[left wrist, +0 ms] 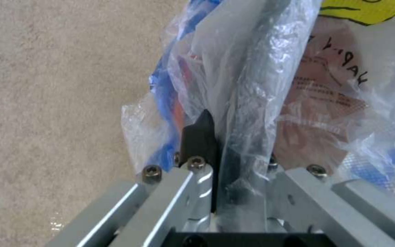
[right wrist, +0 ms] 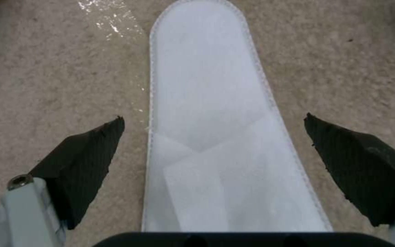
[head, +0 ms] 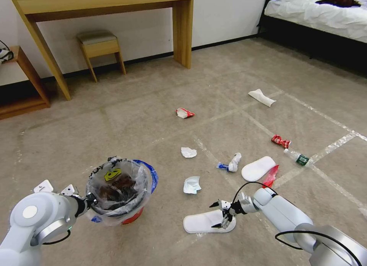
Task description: Pick up the trash bin and place the garbage on the floor into it.
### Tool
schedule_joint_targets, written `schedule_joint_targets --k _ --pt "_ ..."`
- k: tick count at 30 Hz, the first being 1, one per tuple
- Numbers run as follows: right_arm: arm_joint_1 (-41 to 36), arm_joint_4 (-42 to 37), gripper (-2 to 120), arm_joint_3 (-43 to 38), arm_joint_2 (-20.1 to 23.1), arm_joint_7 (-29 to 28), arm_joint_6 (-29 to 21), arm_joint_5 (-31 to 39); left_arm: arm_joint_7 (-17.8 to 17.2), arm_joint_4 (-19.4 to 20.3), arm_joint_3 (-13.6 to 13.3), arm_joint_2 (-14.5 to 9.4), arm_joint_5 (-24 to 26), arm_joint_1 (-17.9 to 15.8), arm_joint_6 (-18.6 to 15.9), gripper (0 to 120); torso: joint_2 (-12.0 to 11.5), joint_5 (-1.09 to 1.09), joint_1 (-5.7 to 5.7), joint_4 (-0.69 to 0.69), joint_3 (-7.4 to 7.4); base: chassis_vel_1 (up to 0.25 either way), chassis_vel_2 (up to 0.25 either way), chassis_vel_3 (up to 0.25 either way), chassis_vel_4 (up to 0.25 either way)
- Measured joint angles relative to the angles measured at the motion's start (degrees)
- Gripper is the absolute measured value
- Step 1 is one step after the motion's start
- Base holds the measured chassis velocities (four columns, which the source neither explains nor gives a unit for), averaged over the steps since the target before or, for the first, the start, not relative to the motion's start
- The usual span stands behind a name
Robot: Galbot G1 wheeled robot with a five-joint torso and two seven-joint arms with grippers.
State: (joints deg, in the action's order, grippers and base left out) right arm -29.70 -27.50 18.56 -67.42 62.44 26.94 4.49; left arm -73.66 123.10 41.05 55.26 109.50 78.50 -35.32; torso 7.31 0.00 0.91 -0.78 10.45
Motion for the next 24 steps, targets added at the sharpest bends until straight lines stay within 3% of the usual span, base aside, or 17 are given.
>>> schedule_joint_targets --k 24 --pt "-0.9 4.6 100 -4.5 -0.6 -0.6 -0.5 -1.5 0.2 0.6 -0.1 0.3 -0.6 0.1 0.0 4 0.0 0.00 0.00 0.00 0.00 0.000 0.000 0.000 0.000"
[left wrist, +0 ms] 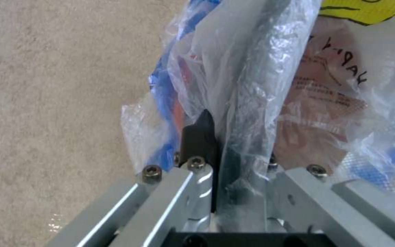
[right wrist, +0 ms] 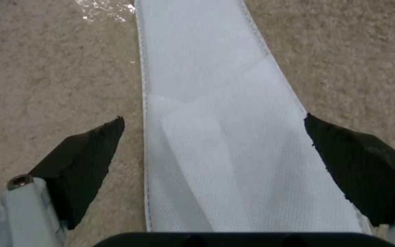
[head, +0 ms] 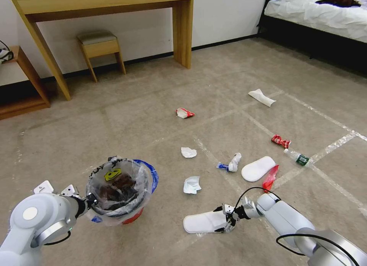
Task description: Pick up the trash bin and place the garbage on the floor into it.
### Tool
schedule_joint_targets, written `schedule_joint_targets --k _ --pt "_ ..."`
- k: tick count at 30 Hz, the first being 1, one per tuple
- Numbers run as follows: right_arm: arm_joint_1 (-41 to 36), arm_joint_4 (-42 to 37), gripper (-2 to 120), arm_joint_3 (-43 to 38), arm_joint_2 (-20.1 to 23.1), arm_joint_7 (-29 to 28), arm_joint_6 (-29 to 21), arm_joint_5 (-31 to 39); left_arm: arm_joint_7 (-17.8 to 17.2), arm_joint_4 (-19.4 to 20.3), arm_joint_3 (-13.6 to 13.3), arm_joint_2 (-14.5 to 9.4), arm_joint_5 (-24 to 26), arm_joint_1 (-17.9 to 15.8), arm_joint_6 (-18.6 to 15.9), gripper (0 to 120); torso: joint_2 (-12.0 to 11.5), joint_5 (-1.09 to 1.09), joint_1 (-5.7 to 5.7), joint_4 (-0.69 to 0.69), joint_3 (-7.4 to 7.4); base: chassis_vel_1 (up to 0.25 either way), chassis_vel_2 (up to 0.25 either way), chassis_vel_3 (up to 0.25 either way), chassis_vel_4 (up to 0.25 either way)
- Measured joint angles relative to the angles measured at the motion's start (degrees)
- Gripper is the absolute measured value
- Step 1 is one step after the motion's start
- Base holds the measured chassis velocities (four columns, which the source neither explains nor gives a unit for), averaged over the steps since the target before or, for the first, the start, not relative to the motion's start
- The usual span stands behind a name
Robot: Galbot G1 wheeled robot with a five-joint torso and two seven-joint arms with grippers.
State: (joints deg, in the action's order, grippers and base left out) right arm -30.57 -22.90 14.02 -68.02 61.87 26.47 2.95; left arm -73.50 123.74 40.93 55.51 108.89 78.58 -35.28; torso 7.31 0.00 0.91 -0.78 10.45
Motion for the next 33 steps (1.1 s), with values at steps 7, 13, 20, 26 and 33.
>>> schedule_joint_targets --k 7,13,20,26,33 --pt "0.0 0.4 100 -0.2 -0.6 -0.5 -0.4 -0.1 0.0 0.2 0.1 0.0 0.0 0.1 0.0 4 0.0 0.00 0.00 0.01 0.00 0.000 0.000 0.000 0.000" --pt "-0.1 0.7 95 -0.6 -0.8 -1.1 -0.8 -0.1 0.0 0.3 0.3 0.0 0.0 0.2 0.0 4 0.0 0.00 0.00 0.01 0.00 0.000 0.000 0.000 0.000" --pt "-0.1 1.5 94 -1.0 -1.0 -1.7 -1.2 -0.1 0.1 0.6 0.3 -0.1 0.2 0.2 0.0 4 0.0 0.00 0.01 0.01 0.00 0.000 0.000 0.000 0.000" --pt "-0.3 1.8 87 -1.2 -0.8 -2.1 -1.2 -0.2 0.1 0.6 0.3 -0.1 0.2 0.1 0.0 4 0.0 0.00 0.01 0.00 0.00 0.000 0.000 0.000 0.000" --pt "-0.7 1.7 62 -1.7 -0.5 -2.5 -1.3 -0.1 0.2 0.8 0.2 -0.4 0.2 0.0 0.0 4 0.0 0.00 0.01 0.00 0.00 0.000 0.000 0.000 0.000"
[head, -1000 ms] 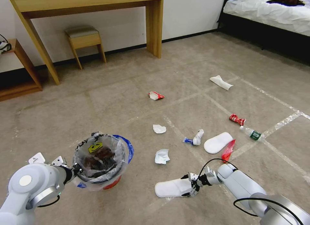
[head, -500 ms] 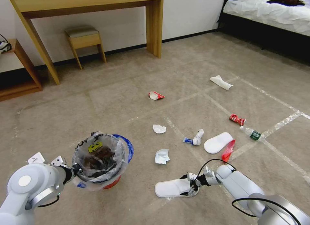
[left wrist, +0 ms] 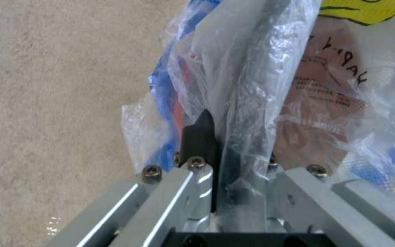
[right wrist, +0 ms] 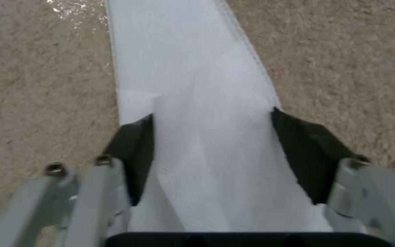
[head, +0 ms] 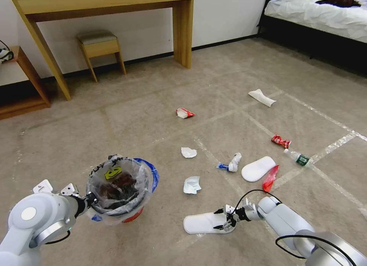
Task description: Pick up the trash bin and place the garbage on the floor into it.
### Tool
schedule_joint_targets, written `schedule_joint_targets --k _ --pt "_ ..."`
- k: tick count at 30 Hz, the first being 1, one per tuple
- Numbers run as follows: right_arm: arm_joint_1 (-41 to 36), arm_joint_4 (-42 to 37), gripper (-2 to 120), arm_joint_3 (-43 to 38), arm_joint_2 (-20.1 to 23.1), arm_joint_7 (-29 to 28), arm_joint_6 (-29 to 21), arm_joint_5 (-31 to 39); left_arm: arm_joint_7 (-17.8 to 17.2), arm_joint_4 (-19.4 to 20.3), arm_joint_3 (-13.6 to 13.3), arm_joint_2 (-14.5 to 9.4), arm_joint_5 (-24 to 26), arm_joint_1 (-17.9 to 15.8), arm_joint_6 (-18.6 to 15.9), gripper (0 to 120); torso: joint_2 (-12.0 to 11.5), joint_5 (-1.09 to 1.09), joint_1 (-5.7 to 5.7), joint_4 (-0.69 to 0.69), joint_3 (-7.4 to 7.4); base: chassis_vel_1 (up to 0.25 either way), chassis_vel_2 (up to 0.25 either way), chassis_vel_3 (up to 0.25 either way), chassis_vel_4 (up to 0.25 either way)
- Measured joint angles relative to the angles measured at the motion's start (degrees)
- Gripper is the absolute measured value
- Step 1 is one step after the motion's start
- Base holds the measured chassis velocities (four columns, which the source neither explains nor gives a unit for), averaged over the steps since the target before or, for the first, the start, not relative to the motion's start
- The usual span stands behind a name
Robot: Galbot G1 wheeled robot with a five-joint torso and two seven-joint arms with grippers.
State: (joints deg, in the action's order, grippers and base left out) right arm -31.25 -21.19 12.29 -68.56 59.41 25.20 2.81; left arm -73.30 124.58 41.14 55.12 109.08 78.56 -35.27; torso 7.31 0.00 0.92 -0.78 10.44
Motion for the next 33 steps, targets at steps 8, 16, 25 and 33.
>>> schedule_joint_targets --k 8,16,25,33 --pt "-0.4 -1.2 33 0.0 0.3 -0.5 0.0 0.3 0.1 0.0 -0.1 -0.3 -0.2 -0.2 0.1 4 0.0 0.00 0.00 0.00 0.00 0.000 0.000 0.000 0.000" --pt "-0.7 -2.8 5 0.4 0.5 -0.3 0.0 1.2 0.3 0.0 -0.2 -0.5 -0.4 -0.5 0.2 4 0.0 0.01 0.00 0.00 0.00 0.000 0.000 0.000 0.000" --pt "-0.5 -4.2 0 1.0 1.2 -1.0 0.2 2.9 0.5 -0.5 -1.0 -0.4 -1.3 -1.3 0.4 4 0.0 0.00 0.00 0.00 0.00 0.000 0.000 0.000 0.000" --pt "-0.4 -4.0 0 0.4 2.0 -1.2 0.2 3.4 0.8 -0.5 -1.1 -0.4 -1.7 -1.5 0.4 4 0.0 0.00 -0.01 0.00 0.01 0.000 0.000 0.000 0.000"
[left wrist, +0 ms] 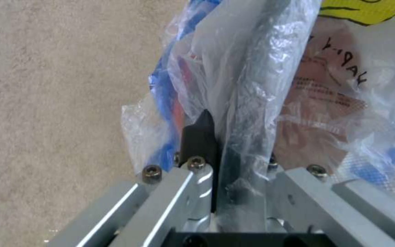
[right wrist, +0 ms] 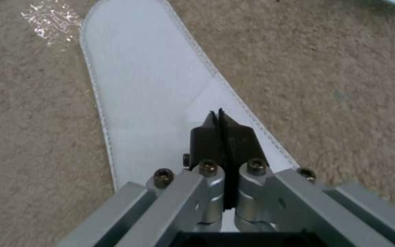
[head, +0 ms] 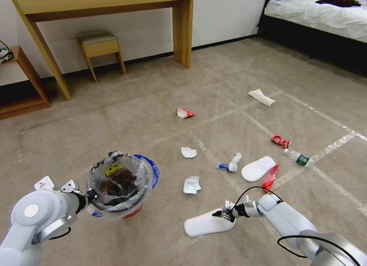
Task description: Pick up the trash bin and place the garbage on the floor into it.
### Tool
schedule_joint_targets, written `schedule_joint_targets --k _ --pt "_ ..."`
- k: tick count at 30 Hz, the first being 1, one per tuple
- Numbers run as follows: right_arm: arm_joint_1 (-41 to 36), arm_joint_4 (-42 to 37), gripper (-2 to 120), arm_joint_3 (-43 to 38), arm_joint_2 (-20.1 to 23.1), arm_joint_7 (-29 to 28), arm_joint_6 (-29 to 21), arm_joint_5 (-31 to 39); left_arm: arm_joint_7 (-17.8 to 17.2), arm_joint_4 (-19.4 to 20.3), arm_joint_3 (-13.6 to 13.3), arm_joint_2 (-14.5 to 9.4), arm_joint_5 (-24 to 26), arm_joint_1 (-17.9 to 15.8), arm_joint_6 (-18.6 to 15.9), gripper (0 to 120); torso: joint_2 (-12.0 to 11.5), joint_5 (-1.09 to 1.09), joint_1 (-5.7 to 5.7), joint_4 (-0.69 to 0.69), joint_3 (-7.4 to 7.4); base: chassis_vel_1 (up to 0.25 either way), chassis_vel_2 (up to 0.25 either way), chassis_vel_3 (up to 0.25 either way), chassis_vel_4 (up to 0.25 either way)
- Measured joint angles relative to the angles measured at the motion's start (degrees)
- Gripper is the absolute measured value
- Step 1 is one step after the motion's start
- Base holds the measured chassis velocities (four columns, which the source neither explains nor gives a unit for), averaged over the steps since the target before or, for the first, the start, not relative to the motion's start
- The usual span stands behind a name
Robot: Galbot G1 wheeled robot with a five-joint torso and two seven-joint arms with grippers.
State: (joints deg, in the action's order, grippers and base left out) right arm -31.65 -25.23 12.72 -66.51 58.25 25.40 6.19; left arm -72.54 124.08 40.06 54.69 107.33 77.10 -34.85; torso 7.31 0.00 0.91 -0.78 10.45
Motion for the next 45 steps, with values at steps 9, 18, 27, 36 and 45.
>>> schedule_joint_targets --k 9,18,27,36,45 --pt "-0.8 -3.9 0 -1.1 0.7 0.6 -0.9 7.0 0.1 -0.3 -0.2 0.0 -0.3 -0.2 0.0 4 0.0 0.01 0.00 0.01 0.00 0.000 0.000 0.000 0.000" --pt "0.0 -7.5 0 -4.6 2.7 0.6 -0.6 13.3 0.5 -0.5 -0.5 -0.4 -0.5 -0.4 -0.1 4 0.0 0.02 0.00 0.00 0.00 0.000 0.000 0.000 0.000" --pt "1.1 -10.7 0 -7.2 6.9 1.9 0.0 18.5 1.0 -1.2 -1.0 -0.7 -0.5 -1.0 -0.2 4 0.0 0.00 0.00 0.00 0.00 0.000 0.000 0.000 0.000" --pt "1.4 -16.6 0 -8.0 10.3 1.9 -0.3 20.8 1.6 -2.0 -2.4 -0.3 -0.7 -1.5 -0.4 4 0.0 0.00 0.00 0.00 0.00 0.000 0.000 0.000 0.000" --pt "2.9 -19.2 0 -9.4 11.0 1.2 -1.6 22.8 1.8 -2.7 -4.0 0.4 -0.9 -1.6 -0.9 4 0.0 0.00 0.00 0.00 0.00 0.000 0.000 0.000 0.000"
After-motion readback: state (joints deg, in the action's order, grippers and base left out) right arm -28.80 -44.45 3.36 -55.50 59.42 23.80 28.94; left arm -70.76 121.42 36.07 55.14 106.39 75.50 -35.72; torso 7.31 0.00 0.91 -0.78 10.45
